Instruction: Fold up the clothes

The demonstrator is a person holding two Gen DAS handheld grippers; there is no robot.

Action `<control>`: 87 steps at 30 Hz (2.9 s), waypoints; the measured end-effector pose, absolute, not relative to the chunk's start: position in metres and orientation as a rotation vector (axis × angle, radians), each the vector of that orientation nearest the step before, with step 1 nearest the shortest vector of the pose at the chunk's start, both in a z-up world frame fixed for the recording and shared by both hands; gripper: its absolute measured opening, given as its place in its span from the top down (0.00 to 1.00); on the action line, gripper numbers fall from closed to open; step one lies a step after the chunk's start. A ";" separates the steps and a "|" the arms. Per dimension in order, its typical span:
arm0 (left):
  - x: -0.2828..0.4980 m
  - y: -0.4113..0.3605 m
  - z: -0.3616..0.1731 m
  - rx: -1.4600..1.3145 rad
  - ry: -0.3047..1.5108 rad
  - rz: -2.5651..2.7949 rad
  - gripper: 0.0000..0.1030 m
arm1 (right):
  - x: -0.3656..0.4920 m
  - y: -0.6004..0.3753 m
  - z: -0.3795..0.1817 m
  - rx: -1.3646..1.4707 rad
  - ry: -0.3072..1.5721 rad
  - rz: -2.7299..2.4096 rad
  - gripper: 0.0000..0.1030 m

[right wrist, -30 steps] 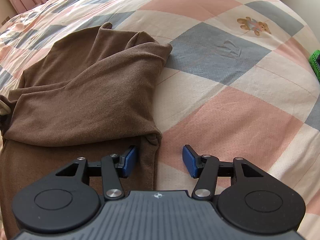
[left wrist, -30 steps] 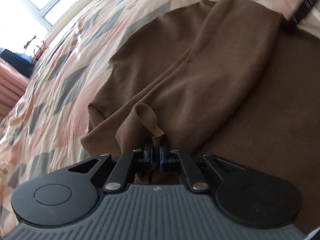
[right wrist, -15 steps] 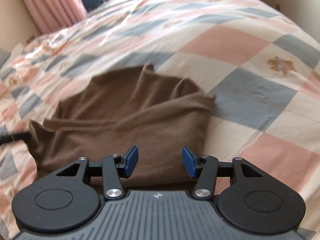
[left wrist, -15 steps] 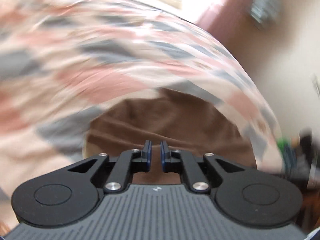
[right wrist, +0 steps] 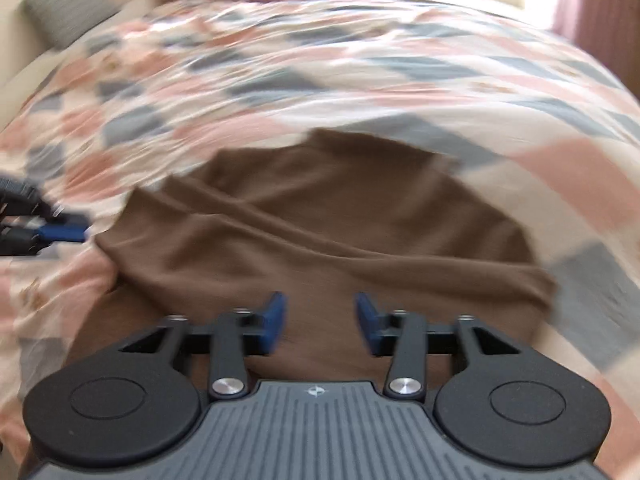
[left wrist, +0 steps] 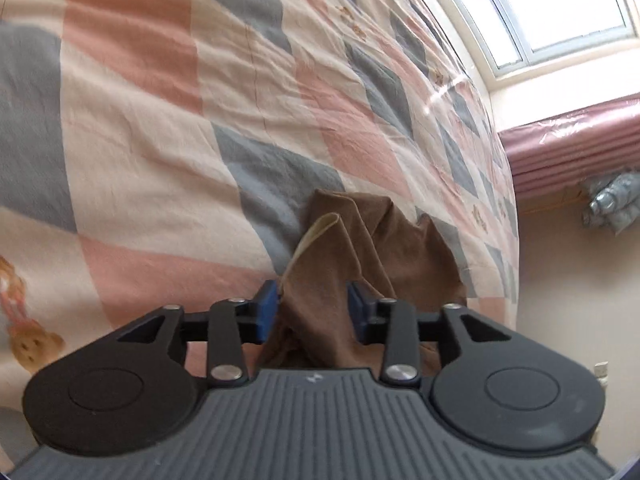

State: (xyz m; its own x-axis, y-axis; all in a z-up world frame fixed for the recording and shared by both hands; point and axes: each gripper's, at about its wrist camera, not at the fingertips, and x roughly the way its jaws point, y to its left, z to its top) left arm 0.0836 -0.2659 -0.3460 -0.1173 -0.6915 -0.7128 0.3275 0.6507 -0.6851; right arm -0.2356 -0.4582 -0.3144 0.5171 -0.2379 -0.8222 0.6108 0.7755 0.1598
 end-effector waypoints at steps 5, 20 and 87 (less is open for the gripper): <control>0.072 -0.256 -0.361 -0.369 1.493 -0.797 0.50 | -0.203 -0.469 -0.352 0.582 1.024 -0.496 0.74; -0.015 -0.329 -0.315 0.458 0.816 -1.188 0.98 | -0.198 -0.513 -0.358 1.237 0.698 -0.308 0.82; 0.035 -0.492 -0.341 0.756 0.767 -1.669 0.98 | -0.241 -0.664 -0.336 0.704 0.780 -0.475 0.92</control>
State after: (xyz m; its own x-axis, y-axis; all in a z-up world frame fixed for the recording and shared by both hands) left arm 0.0355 -0.4917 -0.3410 -0.2003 -0.5621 -0.8024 0.9751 -0.1943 -0.1073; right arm -0.2413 -0.6641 -0.3358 0.6269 -0.1309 -0.7680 0.6221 0.6776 0.3923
